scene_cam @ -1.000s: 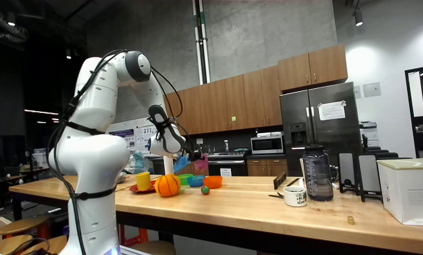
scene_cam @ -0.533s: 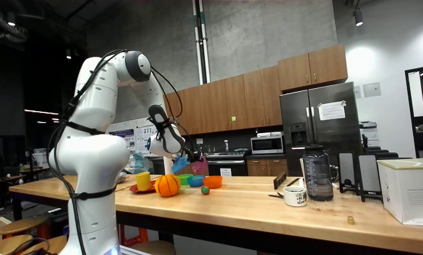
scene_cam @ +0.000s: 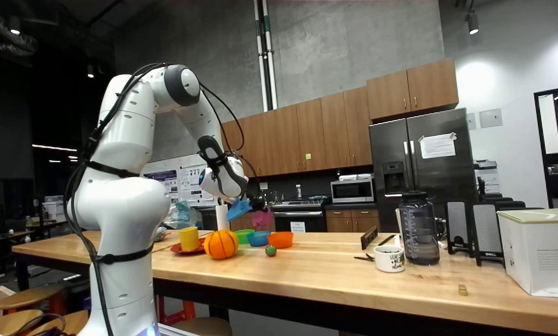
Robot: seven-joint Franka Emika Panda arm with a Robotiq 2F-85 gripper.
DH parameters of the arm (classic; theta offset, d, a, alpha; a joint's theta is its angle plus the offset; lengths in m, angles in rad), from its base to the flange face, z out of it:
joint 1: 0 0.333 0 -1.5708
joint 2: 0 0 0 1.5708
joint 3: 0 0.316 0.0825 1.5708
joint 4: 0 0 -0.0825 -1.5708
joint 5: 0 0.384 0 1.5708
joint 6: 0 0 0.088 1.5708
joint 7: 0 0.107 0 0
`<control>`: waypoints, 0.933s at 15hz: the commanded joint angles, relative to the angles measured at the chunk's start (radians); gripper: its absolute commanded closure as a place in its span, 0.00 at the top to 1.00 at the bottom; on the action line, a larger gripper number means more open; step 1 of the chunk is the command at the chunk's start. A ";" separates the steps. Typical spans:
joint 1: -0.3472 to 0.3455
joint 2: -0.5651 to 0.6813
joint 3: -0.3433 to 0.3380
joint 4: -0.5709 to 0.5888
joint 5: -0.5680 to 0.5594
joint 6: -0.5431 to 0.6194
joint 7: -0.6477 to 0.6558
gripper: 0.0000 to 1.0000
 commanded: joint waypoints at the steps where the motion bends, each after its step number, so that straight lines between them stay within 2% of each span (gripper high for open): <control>1: -0.020 -0.010 -0.013 0.036 0.108 0.094 -0.131 0.01; 6: -0.026 0.008 -0.008 0.088 0.258 0.141 -0.253 0.01; 14: -0.002 0.021 0.028 0.141 0.429 0.150 -0.414 0.01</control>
